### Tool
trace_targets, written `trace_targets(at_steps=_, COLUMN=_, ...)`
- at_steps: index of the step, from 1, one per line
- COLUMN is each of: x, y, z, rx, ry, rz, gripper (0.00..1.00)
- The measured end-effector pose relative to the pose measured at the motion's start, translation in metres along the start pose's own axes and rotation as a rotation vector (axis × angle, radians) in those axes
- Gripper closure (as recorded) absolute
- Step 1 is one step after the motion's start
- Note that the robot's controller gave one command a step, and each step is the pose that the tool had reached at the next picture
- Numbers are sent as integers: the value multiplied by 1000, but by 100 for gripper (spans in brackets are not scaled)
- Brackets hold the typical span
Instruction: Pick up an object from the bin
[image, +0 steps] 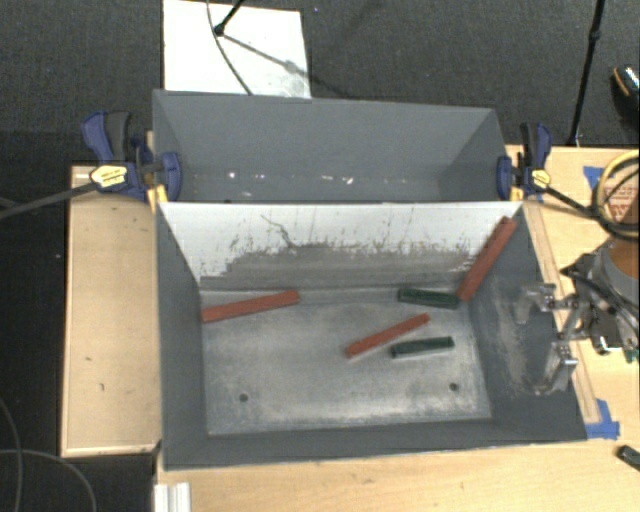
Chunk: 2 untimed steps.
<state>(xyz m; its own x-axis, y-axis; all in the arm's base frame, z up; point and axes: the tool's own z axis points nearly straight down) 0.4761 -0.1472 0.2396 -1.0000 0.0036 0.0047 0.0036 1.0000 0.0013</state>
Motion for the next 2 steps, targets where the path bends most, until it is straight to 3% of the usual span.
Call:
trace_targets(at_steps=1, x=-56, y=12, z=171, rx=0, ry=-2, rz=-49, gripper=0)
trace_targets(at_steps=2, x=-113, y=37, z=167, rx=2, ry=-12, rz=-82, gripper=0)
